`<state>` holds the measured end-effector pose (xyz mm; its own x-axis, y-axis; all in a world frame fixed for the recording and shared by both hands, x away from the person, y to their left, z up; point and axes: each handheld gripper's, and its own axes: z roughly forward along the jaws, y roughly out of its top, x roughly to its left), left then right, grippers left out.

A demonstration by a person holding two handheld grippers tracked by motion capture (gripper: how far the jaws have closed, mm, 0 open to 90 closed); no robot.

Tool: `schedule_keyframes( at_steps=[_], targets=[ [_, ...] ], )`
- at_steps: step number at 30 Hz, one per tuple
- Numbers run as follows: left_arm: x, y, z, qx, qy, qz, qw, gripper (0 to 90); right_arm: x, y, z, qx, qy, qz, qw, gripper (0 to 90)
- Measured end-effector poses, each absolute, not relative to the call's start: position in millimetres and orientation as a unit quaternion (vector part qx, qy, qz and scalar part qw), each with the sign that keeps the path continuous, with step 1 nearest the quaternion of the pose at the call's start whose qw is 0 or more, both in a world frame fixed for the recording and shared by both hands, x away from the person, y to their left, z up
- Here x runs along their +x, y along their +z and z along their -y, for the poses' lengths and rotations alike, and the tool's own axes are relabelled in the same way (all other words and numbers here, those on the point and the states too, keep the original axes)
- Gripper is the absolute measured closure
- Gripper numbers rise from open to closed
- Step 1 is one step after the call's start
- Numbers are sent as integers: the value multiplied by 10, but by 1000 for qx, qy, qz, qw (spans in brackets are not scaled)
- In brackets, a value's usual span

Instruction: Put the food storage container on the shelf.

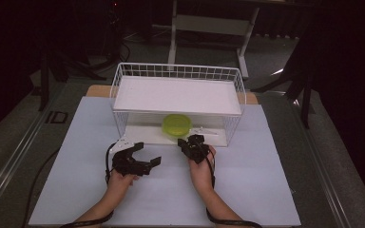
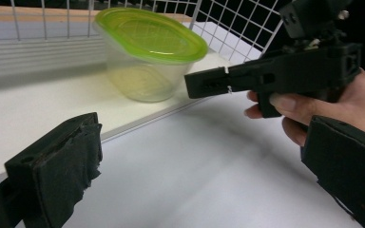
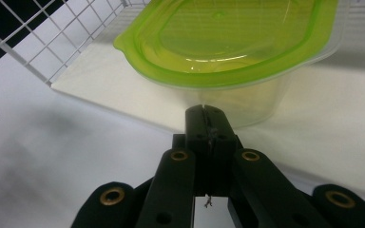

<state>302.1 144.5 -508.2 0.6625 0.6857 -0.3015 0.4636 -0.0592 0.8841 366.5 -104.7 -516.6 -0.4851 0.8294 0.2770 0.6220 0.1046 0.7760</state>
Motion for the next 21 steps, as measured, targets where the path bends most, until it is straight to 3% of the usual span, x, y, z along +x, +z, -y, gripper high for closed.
schedule_keyframes(
  at_steps=[15, 21],
  targets=[
    [2992, -4997, -1425, 728, 110, -382, 558, 5, 3636, -5122, 1016, 481, 453, -742, 110, 886],
    [2935, -4903, -1468, 730, 109, -361, 570, 5, 3479, -5083, 1044, 470, 460, -747, 98, 789]
  ],
)
